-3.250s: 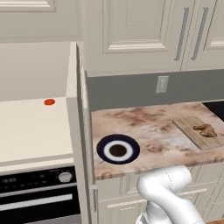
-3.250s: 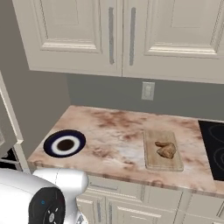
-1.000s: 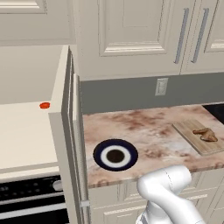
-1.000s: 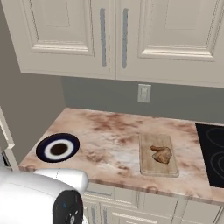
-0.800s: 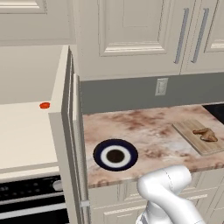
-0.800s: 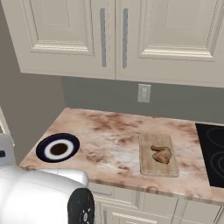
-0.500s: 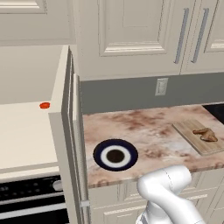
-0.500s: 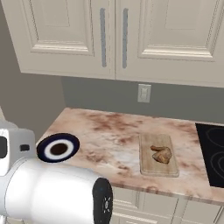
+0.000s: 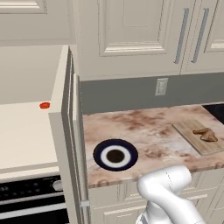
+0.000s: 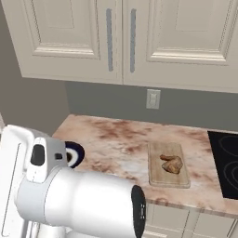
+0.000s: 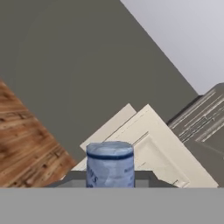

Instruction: Pick the chicken drumstick from the plate and place it on the cutting board. Then pick the condiment bottle from the cabinet and place it next to the cutting board.

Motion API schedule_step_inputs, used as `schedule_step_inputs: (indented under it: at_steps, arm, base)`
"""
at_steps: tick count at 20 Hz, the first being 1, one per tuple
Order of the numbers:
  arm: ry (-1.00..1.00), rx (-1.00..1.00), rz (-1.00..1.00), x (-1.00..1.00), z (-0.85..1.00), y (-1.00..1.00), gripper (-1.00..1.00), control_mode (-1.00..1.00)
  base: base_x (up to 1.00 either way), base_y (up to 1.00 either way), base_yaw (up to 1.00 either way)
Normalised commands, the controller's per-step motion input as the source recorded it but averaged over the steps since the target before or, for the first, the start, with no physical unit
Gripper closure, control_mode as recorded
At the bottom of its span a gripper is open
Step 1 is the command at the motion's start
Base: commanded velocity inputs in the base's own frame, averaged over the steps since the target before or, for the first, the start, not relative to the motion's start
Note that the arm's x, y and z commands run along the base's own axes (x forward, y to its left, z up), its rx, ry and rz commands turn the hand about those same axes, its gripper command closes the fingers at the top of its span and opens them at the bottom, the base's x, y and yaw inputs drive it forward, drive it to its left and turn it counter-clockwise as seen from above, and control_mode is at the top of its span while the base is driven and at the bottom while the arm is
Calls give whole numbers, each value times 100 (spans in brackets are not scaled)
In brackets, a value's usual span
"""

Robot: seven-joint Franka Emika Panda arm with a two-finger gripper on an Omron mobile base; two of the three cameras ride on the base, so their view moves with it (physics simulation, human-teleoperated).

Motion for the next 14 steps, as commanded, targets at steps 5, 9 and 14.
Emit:
schedule_step_inputs:
  at_steps: [5, 9, 14]
  arm:
    - [3, 0, 0, 10, -17, -31, 100, -100]
    - [7, 0, 0, 8, -16, -31, 100, -100]
    - [13, 0, 0, 13, -10, -25, 100, -100]
  base:
    - [0, 0, 0]
    - [0, 0, 0]
    - [0, 0, 0]
